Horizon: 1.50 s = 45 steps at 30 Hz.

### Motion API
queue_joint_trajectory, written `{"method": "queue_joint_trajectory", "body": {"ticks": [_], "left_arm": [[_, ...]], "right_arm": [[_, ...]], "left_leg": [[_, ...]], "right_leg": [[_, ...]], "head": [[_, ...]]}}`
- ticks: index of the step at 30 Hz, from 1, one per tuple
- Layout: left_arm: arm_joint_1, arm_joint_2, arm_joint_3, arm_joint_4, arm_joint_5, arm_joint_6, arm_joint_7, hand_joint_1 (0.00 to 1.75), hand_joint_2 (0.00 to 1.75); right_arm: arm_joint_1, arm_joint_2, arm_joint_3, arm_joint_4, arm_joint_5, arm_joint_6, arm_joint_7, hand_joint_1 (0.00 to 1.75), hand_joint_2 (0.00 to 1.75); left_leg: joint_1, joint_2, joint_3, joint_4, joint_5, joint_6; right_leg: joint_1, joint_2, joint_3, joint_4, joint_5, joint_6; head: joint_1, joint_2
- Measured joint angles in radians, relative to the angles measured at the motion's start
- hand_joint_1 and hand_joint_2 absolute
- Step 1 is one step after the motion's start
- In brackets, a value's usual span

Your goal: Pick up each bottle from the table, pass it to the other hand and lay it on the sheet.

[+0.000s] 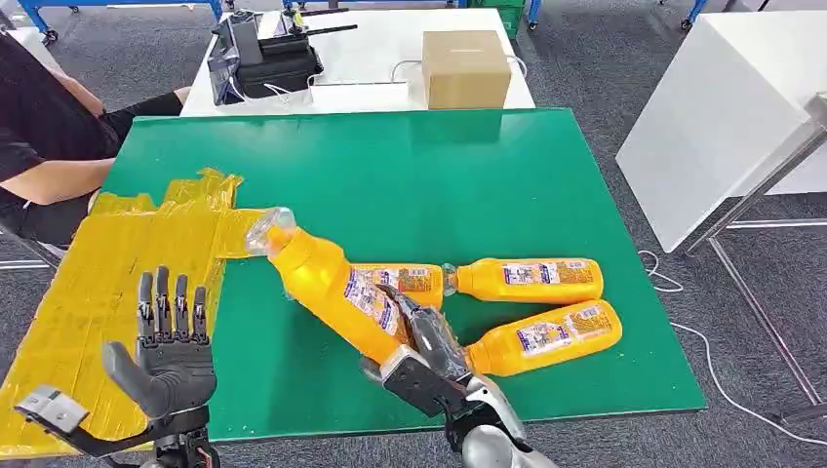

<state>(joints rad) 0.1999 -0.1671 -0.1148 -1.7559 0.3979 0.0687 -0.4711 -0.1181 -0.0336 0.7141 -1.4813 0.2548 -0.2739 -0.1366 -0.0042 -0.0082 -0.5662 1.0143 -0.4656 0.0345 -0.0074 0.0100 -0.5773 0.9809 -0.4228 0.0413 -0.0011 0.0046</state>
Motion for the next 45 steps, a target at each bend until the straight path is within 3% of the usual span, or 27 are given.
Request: {"method": "queue_joint_trajectory", "body": {"ticks": [9,22,28,43,44,45], "left_arm": [[-0.005,0.026,-0.069,0.037,-0.060,-0.007,0.052,0.00,1.75],[-0.040,0.080,-0.202,0.068,-0.142,-0.090,0.045,0.00,1.75],[-0.044,0.089,-0.200,0.075,-0.123,-0.118,0.034,0.00,1.75],[-0.047,0.095,-0.161,0.111,-0.083,-0.143,0.034,0.00,1.75],[-0.047,0.095,-0.159,0.112,-0.079,-0.144,0.035,0.05,1.75],[-0.047,0.095,-0.158,0.114,-0.074,-0.146,0.036,0.86,1.75]], "right_arm": [[0.030,0.022,-0.037,-0.041,-0.020,-0.018,-0.032,1.75,1.75],[-0.040,0.036,0.011,0.030,-0.066,0.180,0.047,1.75,1.75],[-0.105,0.024,0.088,0.062,-0.070,0.317,0.077,1.75,1.75],[-0.246,0.005,0.257,0.097,-0.077,0.401,0.097,1.75,1.75],[-0.253,0.005,0.260,0.100,-0.077,0.401,0.097,1.71,1.75],[-0.261,0.005,0.267,0.103,-0.078,0.403,0.098,1.71,1.75]], "left_leg": [[0.000,0.000,0.001,0.000,0.000,0.000],[0.000,0.000,0.000,0.000,0.000,0.000],[0.000,0.000,0.000,0.000,0.000,0.000],[0.000,0.000,0.000,0.000,0.000,0.000],[0.000,0.000,0.000,0.000,0.000,0.000],[0.000,0.000,0.000,0.000,0.000,0.000]], "right_leg": [[0.000,0.000,0.000,0.000,0.000,0.000],[0.000,0.000,0.000,0.000,0.000,0.000],[0.000,0.000,0.000,0.000,0.000,0.000],[0.000,0.000,0.000,0.001,0.000,0.000],[0.000,0.000,0.000,0.001,0.000,0.000],[0.000,0.000,0.000,0.001,0.000,0.000]], "head": [[0.000,0.000],[0.000,0.000],[0.000,0.000],[0.000,0.000],[0.000,0.000],[0.000,0.000]]}}
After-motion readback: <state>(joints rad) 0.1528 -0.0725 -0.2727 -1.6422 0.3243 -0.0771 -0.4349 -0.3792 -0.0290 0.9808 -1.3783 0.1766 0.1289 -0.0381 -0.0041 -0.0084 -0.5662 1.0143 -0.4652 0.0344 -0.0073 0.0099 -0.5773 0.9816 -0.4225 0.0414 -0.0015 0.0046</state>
